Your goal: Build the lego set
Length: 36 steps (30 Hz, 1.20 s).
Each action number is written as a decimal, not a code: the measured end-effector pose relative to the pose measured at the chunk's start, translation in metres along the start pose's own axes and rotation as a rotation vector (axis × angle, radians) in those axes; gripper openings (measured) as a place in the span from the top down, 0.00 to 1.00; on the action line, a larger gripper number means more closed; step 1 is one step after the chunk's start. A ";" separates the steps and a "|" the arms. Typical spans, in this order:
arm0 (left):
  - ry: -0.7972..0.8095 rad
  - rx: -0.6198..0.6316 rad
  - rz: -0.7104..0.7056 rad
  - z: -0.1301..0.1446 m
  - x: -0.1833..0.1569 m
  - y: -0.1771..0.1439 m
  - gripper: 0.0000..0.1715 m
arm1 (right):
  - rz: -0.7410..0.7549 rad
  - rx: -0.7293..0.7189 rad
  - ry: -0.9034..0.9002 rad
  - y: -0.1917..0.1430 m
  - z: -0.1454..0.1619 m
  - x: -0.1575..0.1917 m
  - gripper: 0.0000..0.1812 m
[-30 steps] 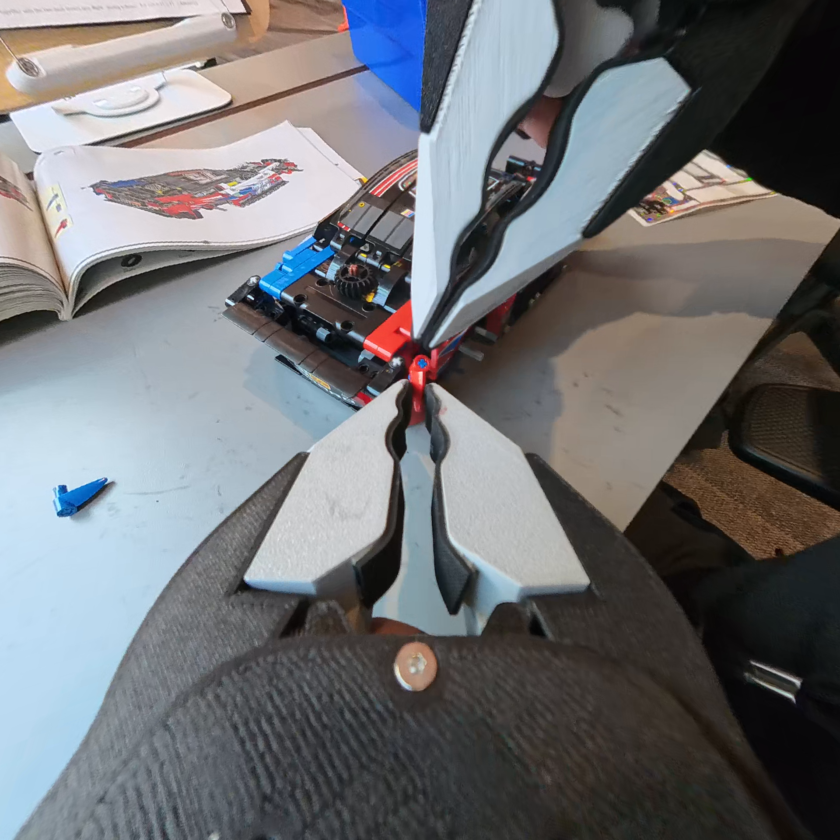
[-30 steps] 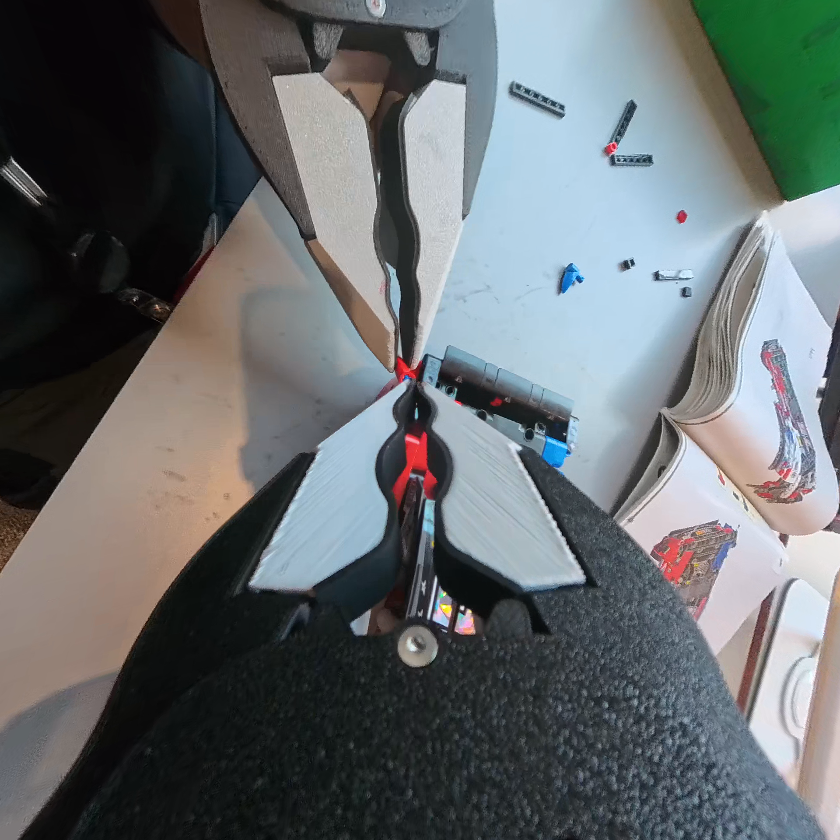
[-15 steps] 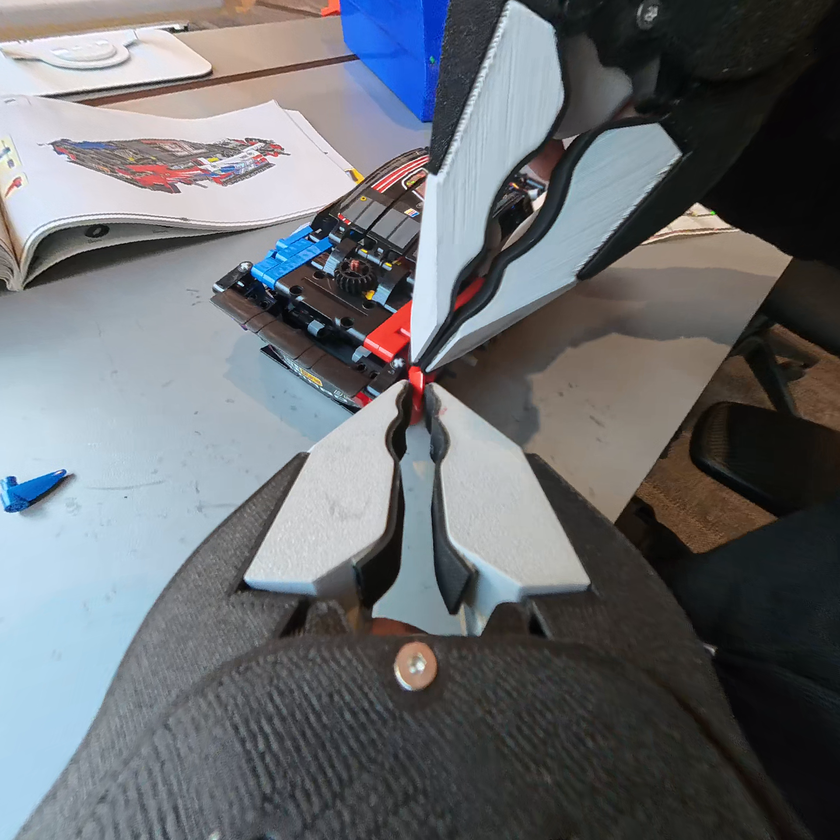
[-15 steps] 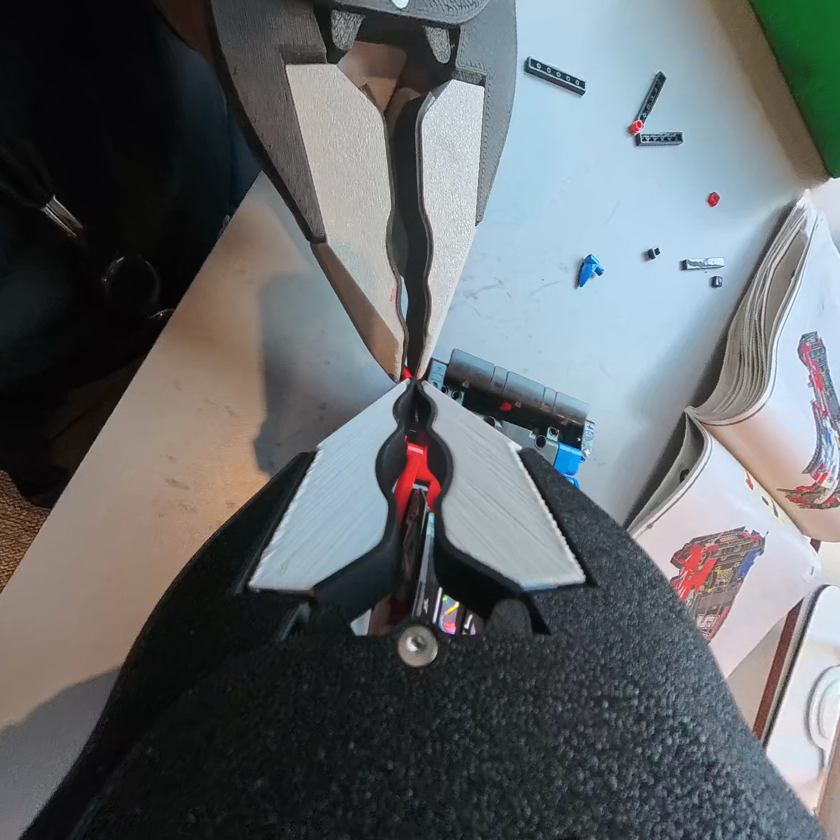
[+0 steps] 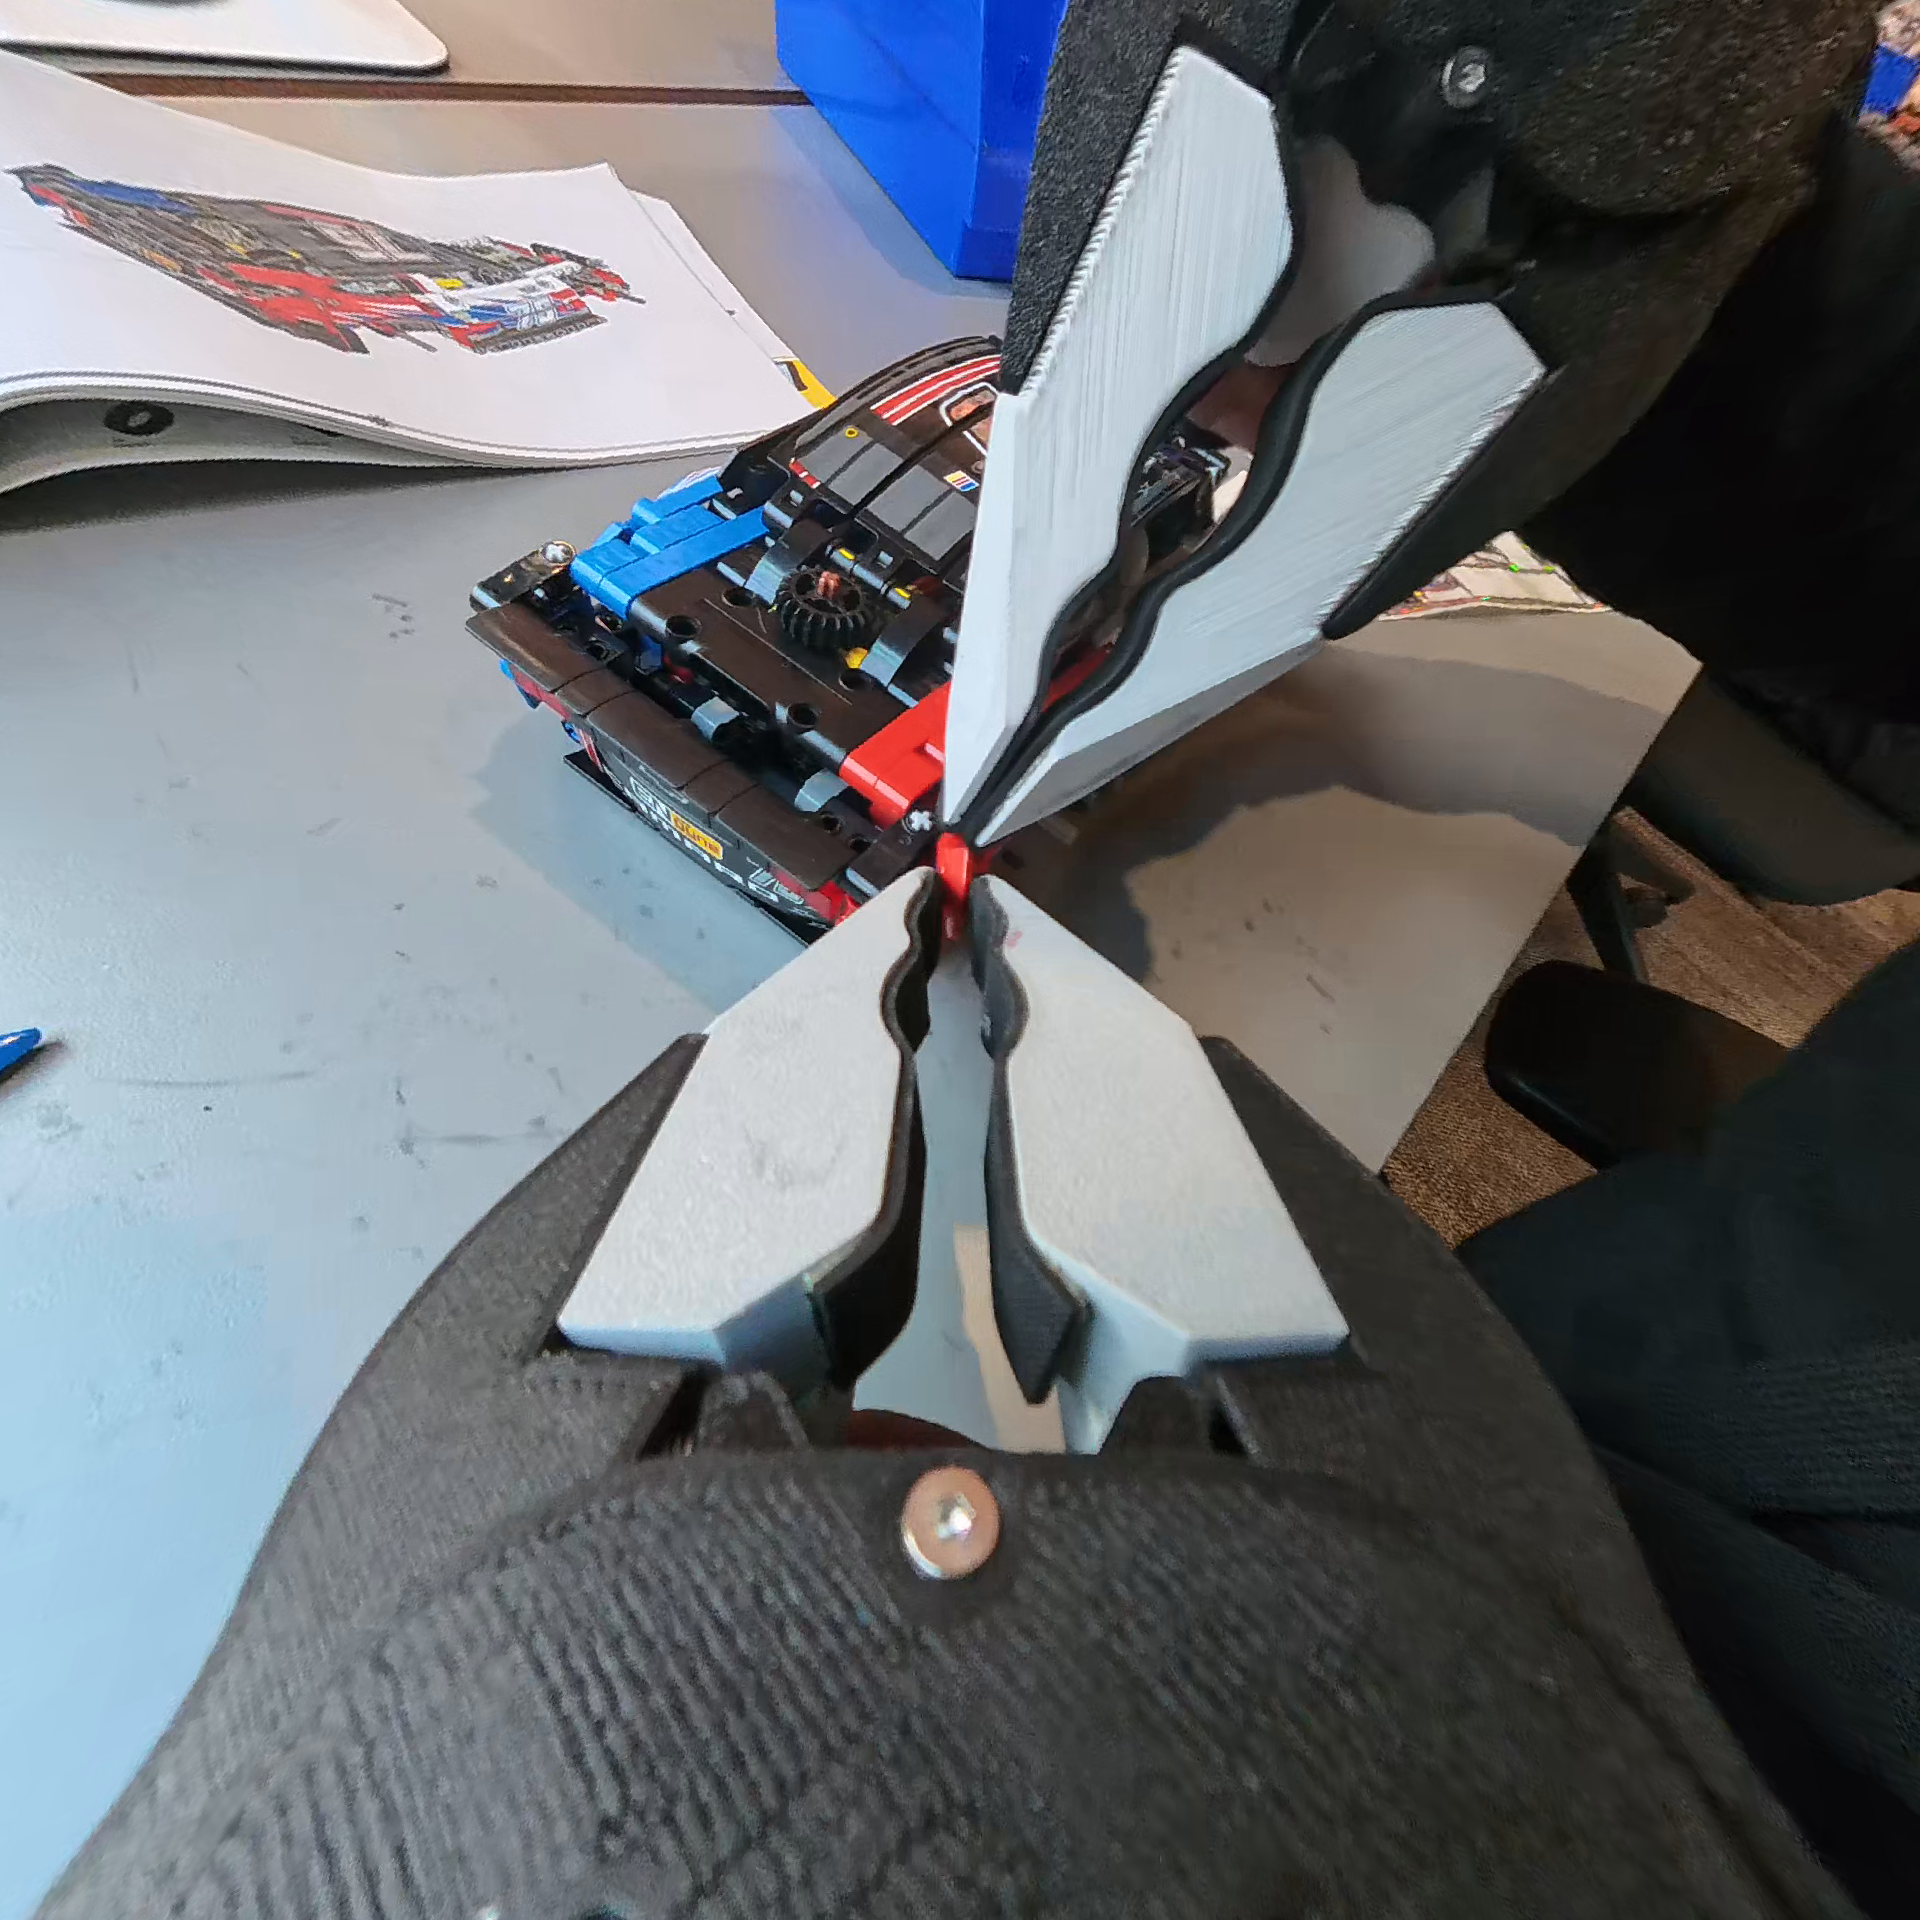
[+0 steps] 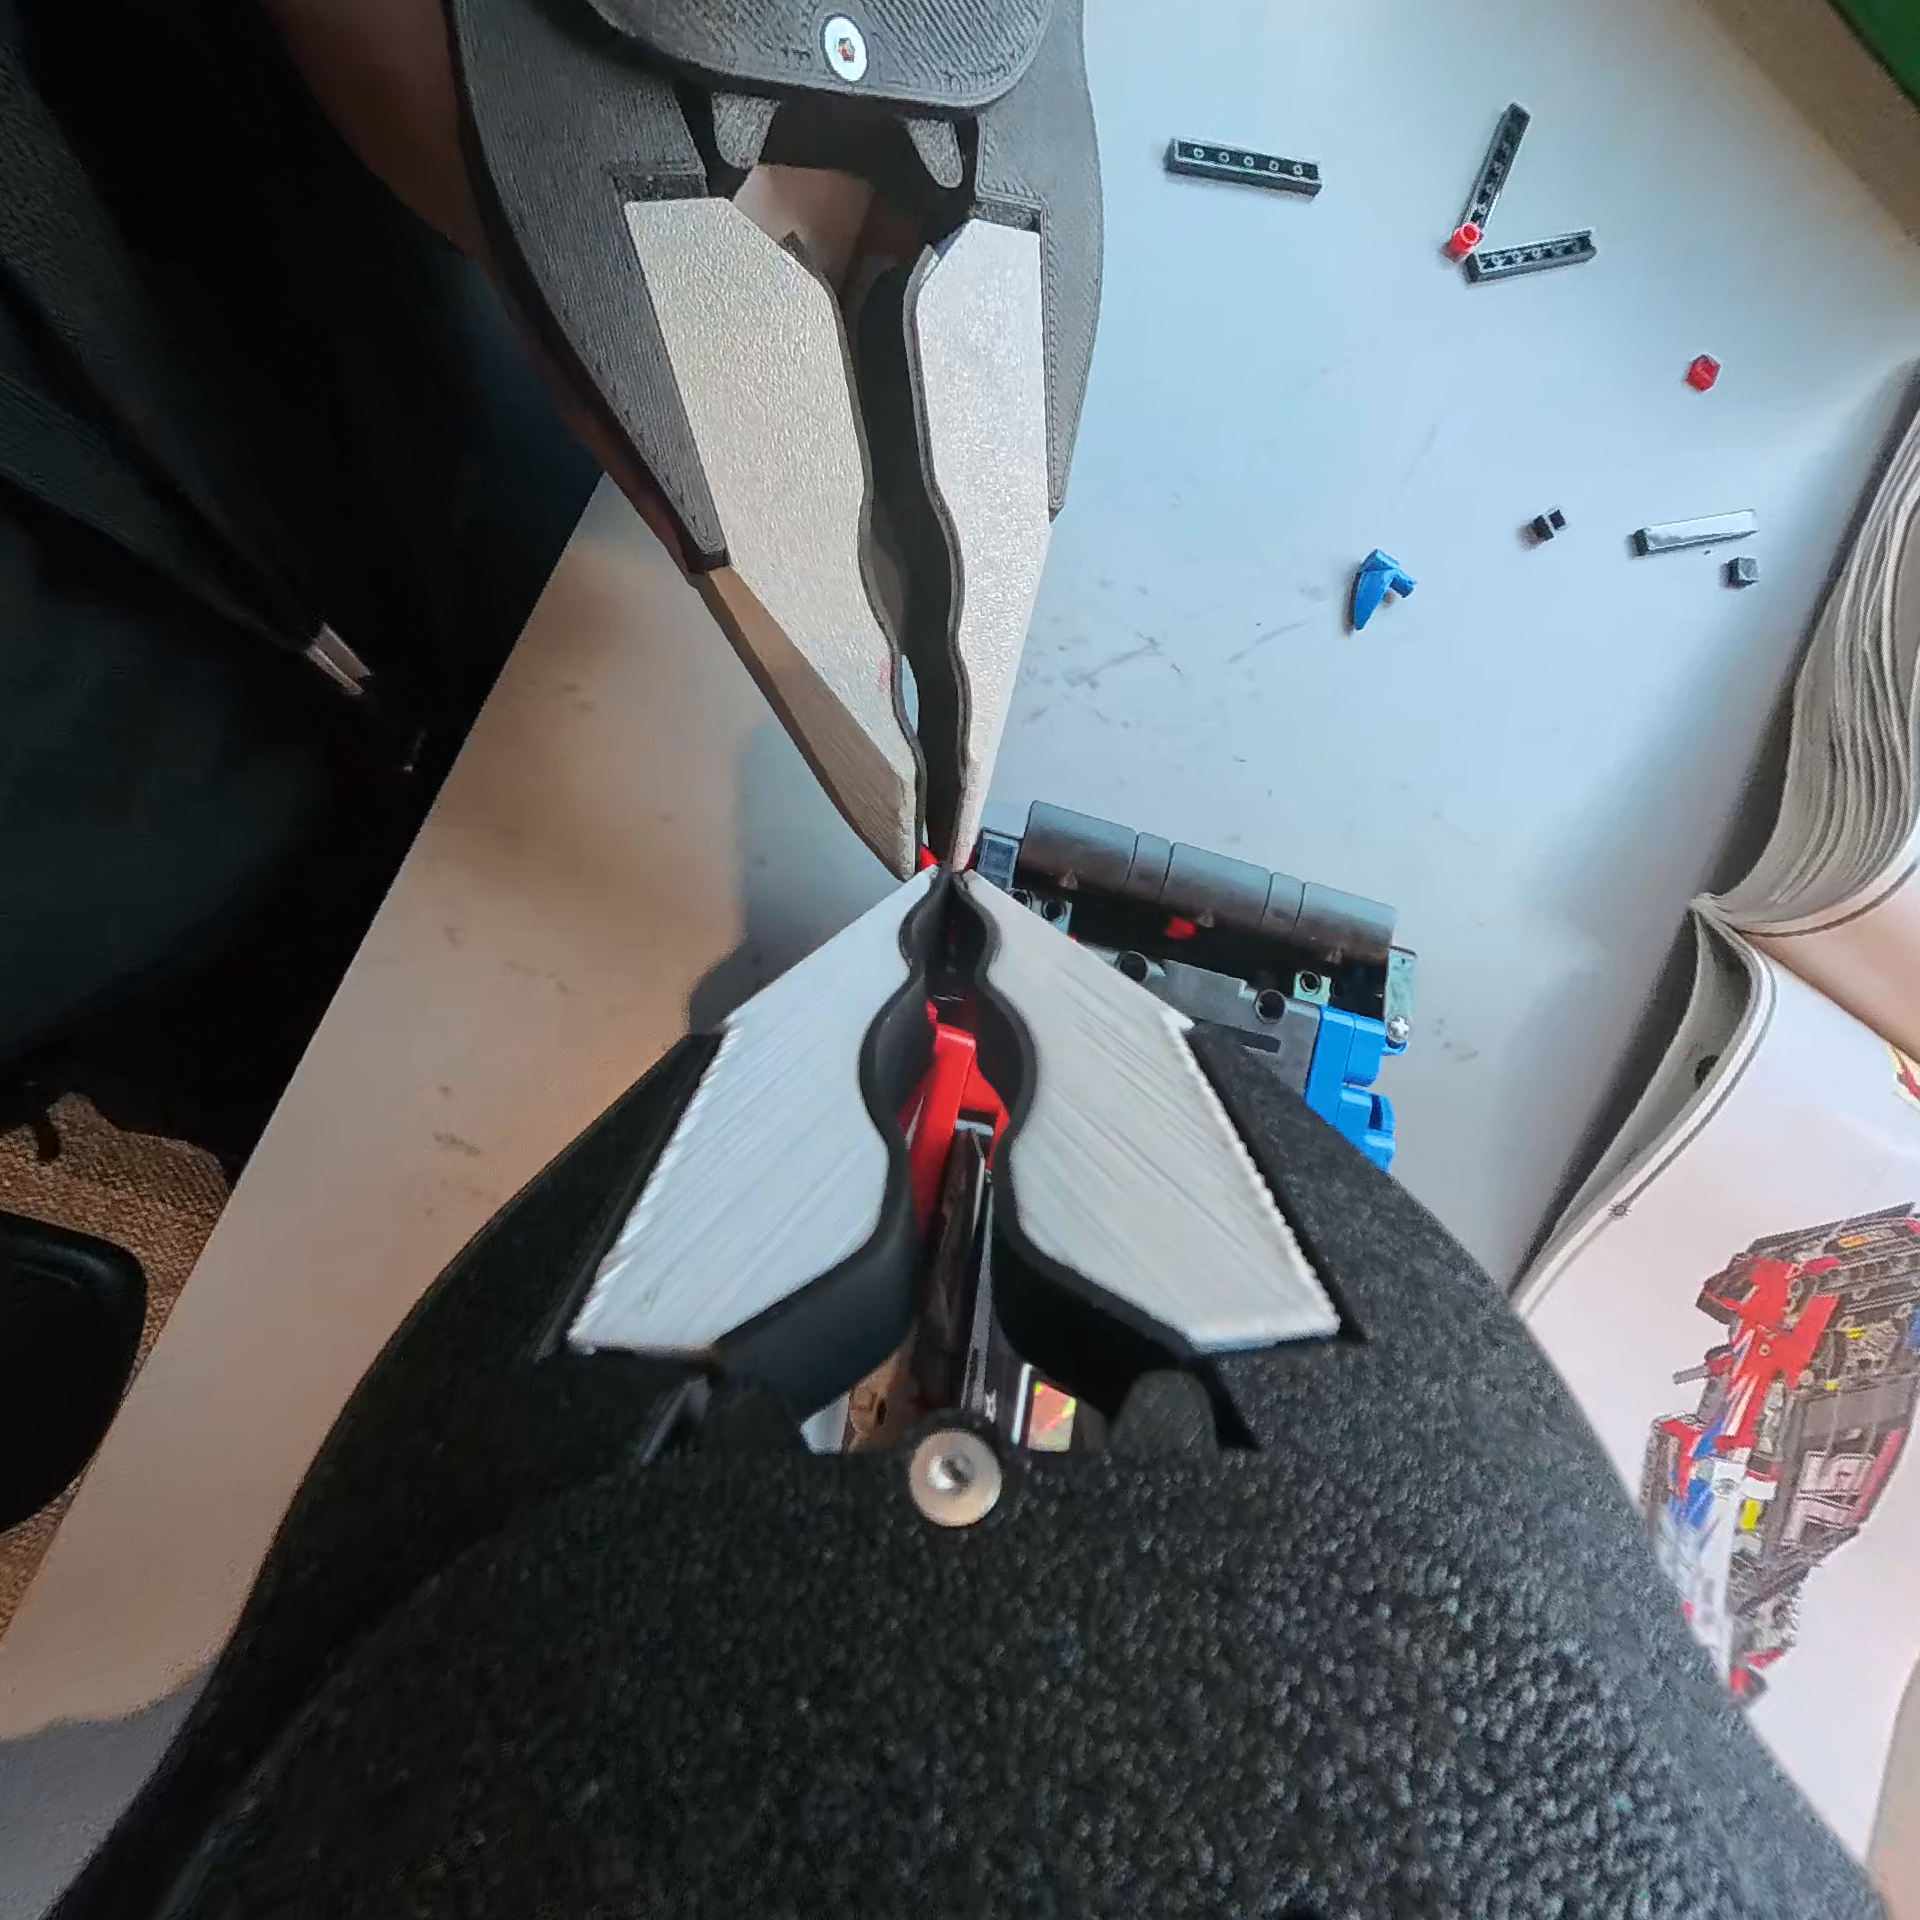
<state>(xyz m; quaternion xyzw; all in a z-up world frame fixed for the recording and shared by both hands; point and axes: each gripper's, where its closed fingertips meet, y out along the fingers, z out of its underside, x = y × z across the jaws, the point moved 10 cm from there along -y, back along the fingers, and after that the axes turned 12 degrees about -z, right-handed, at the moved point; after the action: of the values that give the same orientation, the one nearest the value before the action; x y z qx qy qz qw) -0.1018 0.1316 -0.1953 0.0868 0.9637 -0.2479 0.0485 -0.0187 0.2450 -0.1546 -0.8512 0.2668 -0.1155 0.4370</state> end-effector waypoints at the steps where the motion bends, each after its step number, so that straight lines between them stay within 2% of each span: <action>1: -0.002 0.001 0.001 0.000 0.000 0.000 0.99 | -0.002 -0.010 0.001 -0.001 0.001 0.000 1.00; 10: 0.005 0.003 0.001 0.000 0.000 0.001 0.99 | 0.003 -0.131 0.010 -0.019 -0.008 -0.005 1.00; 13: 0.008 0.003 -0.002 0.000 0.000 0.001 0.99 | 0.008 -0.010 0.012 -0.005 0.004 -0.006 1.00; 15: 0.006 0.006 0.000 0.000 0.000 0.001 0.99 | 0.018 0.003 0.004 -0.004 0.005 -0.005 1.00; 20: 0.020 0.002 -0.005 0.000 -0.001 0.001 0.99 | 0.003 -0.168 0.006 -0.027 -0.010 -0.005 1.00; 24: 0.016 0.011 -0.004 0.000 0.000 0.002 0.99 | -0.005 0.008 -0.025 -0.002 0.001 -0.001 1.00; 26: 0.018 0.006 -0.003 0.000 -0.001 0.002 0.99 | -0.008 -0.010 -0.016 -0.005 -0.001 -0.001 1.00; 29: 0.018 0.006 -0.003 0.000 -0.001 0.002 0.99 | 0.018 -0.114 0.001 -0.020 -0.005 -0.006 1.00; 31: 0.027 0.005 -0.010 0.000 -0.001 0.002 0.99 | 0.018 -0.083 -0.020 -0.019 -0.004 -0.004 1.00; 34: 0.072 0.019 -0.032 0.001 -0.003 0.003 0.99 | 0.012 0.044 -0.036 -0.001 0.005 -0.001 1.00; 36: 0.072 0.019 -0.029 0.001 -0.003 0.002 0.99 | 0.014 0.050 -0.046 -0.003 0.004 -0.001 1.00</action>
<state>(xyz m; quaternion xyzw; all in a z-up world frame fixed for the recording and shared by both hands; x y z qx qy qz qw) -0.0985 0.1329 -0.1968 0.0823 0.9635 -0.2546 0.0093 -0.0165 0.2499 -0.1550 -0.8405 0.2594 -0.0996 0.4651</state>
